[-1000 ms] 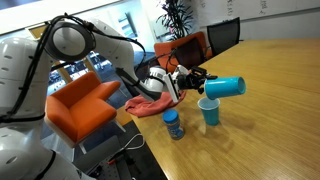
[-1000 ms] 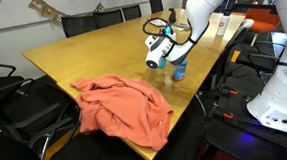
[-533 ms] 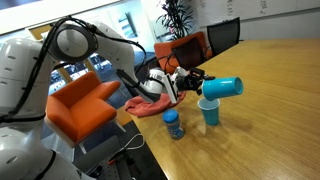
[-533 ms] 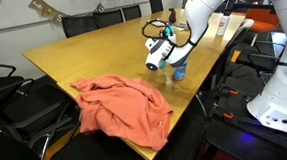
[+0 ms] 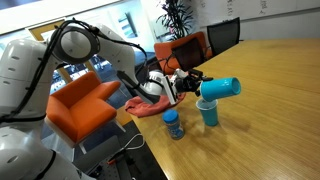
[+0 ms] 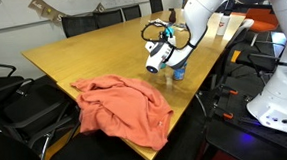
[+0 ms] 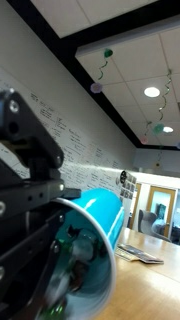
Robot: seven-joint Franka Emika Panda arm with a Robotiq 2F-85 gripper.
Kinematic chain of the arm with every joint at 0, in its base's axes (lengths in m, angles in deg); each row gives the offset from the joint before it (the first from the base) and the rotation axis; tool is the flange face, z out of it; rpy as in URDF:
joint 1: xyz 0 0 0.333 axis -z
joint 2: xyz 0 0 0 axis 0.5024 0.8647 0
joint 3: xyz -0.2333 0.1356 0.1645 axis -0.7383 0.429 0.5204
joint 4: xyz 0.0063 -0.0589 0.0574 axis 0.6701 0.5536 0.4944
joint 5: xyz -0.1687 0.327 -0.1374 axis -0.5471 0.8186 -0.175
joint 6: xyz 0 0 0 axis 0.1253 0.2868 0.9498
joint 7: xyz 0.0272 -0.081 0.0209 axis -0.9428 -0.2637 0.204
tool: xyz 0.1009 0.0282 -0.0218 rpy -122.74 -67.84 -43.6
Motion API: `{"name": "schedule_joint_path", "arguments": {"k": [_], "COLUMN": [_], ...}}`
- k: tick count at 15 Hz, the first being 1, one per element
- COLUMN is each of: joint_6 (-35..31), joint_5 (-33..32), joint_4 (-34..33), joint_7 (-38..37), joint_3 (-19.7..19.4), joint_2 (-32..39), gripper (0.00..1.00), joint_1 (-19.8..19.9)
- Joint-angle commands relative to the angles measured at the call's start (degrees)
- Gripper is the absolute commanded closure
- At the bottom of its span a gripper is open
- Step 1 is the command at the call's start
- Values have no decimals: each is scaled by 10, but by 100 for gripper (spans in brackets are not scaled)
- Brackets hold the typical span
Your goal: Pour the contents of the left cup into the right cup
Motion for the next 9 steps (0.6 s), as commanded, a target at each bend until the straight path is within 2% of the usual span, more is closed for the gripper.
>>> {"name": "schedule_joint_path", "arguments": {"k": [1, 9], "joint_6": [21, 21], "joint_5": [-17, -34], "joint_4": [-2, -2], "joint_7": [26, 37], "joint_3": [3, 2], "joint_2": [3, 3], "gripper": [99, 99], "joint_1": [1, 7]}}
